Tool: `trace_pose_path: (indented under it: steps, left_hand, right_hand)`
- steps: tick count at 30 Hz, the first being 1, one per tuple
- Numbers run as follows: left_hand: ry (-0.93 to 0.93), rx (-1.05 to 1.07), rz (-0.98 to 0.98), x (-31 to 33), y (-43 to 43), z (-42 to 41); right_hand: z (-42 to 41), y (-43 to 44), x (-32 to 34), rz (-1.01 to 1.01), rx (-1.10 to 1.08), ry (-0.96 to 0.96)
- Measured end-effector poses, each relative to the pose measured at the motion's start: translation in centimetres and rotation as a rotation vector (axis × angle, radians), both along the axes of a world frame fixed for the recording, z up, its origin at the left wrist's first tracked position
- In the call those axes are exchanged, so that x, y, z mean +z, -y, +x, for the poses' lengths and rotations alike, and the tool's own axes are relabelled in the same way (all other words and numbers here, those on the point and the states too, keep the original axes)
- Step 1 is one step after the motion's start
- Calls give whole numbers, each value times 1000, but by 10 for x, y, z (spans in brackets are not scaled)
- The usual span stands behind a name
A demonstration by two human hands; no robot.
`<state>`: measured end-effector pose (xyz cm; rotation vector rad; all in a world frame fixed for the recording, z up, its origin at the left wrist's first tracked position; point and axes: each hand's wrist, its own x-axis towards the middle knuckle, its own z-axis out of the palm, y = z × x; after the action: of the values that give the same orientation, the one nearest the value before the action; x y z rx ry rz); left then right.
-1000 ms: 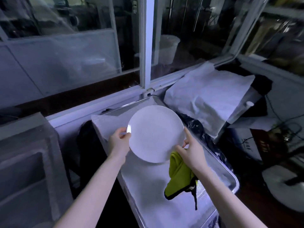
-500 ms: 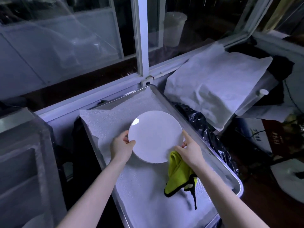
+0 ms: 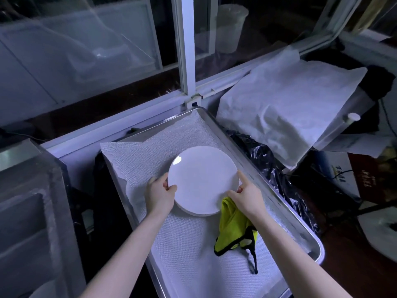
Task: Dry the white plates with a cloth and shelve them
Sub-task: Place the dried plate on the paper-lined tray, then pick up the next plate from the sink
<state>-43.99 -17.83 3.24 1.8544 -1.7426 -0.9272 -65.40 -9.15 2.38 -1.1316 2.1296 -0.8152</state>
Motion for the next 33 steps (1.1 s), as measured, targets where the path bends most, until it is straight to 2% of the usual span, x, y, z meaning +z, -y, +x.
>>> trace_pose_path:
  steps: [8,14,17,22,26,29,33]
  left_hand:
    - [-20,2,-4,-8,-2,0]
    - [-161,23,-37,2,-8,23]
    - [-343,-22,-68,15,-23,43]
    - [-550,-230,96,40,-56,101]
    - [-685,-119,90,55,-88,171]
    - [-650,-87,40,57,-119,234]
    - [-455,-13,-109,51,-149,304]
  right_hand:
    - [0,-1,0,65,-36,5]
    - [20,-15,22,-67,-146,-104]
    - [45,-16,46,-185,-69,-1]
    - [116,1,84,-314,62,239]
    - [193,18,95,-367,114,339]
    - [261,30,95,-360,106,417]
    - [351,35,82,-313,174,482]
